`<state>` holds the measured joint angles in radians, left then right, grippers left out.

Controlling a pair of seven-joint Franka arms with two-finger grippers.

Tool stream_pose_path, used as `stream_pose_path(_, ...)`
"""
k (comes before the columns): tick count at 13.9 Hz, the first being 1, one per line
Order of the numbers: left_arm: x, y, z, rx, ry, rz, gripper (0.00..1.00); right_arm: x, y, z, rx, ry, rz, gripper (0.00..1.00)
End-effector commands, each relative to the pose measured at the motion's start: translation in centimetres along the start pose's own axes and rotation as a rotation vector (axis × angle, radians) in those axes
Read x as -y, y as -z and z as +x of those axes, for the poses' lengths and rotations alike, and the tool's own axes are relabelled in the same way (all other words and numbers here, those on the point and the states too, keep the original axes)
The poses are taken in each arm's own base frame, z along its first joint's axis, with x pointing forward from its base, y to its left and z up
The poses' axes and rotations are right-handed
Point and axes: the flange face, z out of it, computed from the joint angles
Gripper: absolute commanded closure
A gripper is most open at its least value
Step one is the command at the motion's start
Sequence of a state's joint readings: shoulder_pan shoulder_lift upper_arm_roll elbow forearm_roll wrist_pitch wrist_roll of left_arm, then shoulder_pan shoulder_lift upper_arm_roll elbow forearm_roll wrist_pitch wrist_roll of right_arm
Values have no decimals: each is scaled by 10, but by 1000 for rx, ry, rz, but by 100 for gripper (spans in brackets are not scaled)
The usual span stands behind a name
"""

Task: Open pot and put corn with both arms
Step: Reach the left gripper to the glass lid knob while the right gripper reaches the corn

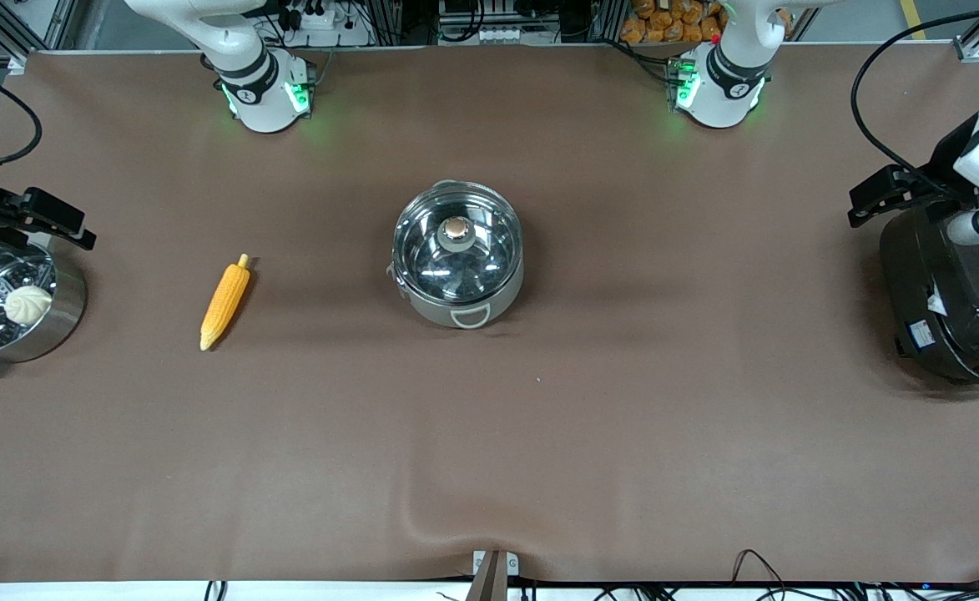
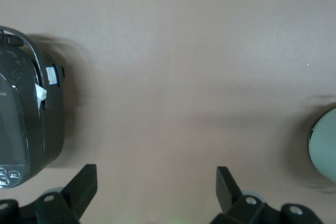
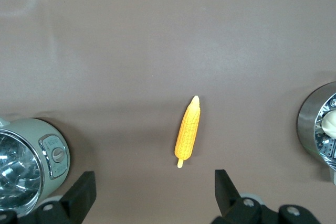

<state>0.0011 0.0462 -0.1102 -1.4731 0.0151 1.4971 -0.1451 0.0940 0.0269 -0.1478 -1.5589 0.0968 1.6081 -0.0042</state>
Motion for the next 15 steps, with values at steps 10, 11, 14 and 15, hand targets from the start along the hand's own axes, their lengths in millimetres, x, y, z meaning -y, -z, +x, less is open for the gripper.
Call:
stream_pose_path(10,-85,-53,13,114,-29,-98,0,2,4,-8,37,11,-28,0)
stream_pose_path(11,-123,-60,7,128,-5,-96,0,2,3,-7,39,11,-29,0)
stream_pose_path(14,-235,-91,-23,157,111,-54,0,6,-3,-7,50,26,-56,0)
stream_pose_path(15,-269,-103,-32,158,174,-45,0,5,-9,-6,61,30,-58,0)
